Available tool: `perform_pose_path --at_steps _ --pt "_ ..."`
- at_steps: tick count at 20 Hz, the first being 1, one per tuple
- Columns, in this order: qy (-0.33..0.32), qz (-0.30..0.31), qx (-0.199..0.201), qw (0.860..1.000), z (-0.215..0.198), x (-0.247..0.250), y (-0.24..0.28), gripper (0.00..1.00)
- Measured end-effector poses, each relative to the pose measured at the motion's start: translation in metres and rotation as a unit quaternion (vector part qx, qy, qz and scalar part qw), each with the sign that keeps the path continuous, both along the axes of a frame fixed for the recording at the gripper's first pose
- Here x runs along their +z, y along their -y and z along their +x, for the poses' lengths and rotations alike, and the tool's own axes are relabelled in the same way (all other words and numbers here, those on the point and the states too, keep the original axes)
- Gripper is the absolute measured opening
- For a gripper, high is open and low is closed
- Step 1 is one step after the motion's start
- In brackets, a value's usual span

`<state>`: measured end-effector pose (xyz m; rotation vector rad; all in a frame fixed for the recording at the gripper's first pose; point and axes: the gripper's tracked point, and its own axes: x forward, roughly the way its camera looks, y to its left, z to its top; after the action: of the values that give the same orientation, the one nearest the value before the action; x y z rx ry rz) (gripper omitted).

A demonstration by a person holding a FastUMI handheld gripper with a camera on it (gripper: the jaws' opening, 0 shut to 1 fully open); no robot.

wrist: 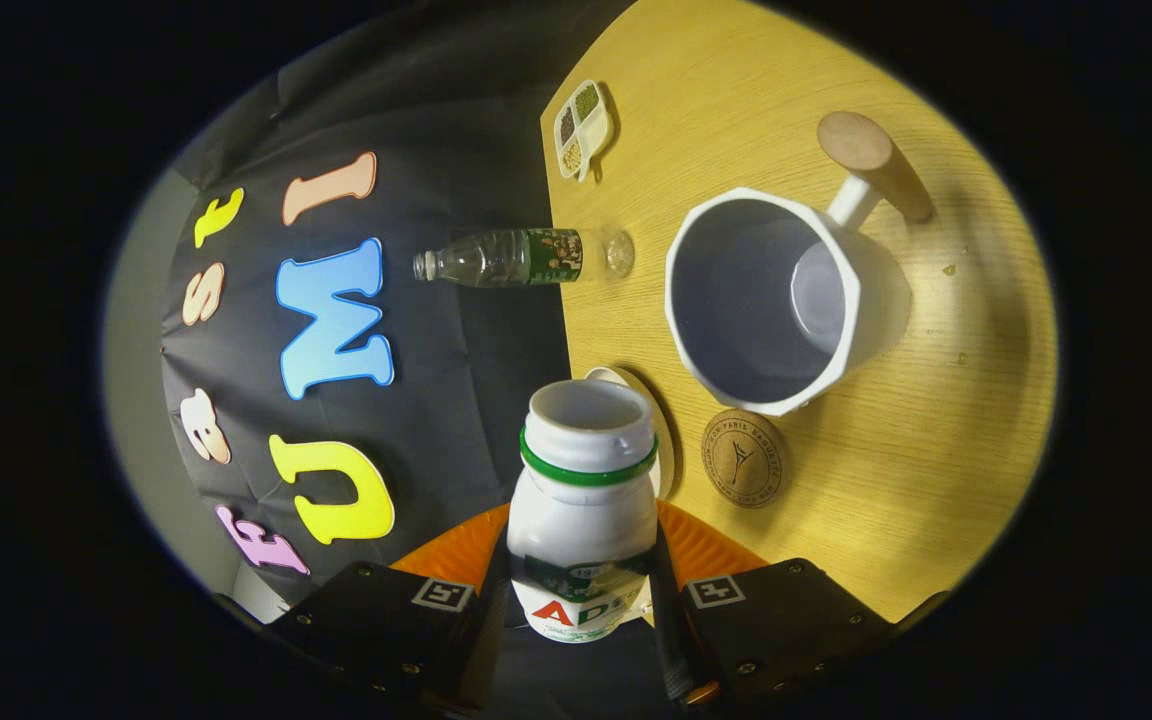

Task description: Take the bottle from table, then pour the juice into the cup, finally place the bottle on the coaster

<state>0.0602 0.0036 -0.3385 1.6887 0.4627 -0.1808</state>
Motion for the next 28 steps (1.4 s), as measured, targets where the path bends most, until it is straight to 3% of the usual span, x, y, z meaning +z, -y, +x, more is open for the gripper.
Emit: perform_pose_path --at_steps 28 --pt "0.020 0.018 -0.035 0.999 0.006 0.025 0.002 0.63"
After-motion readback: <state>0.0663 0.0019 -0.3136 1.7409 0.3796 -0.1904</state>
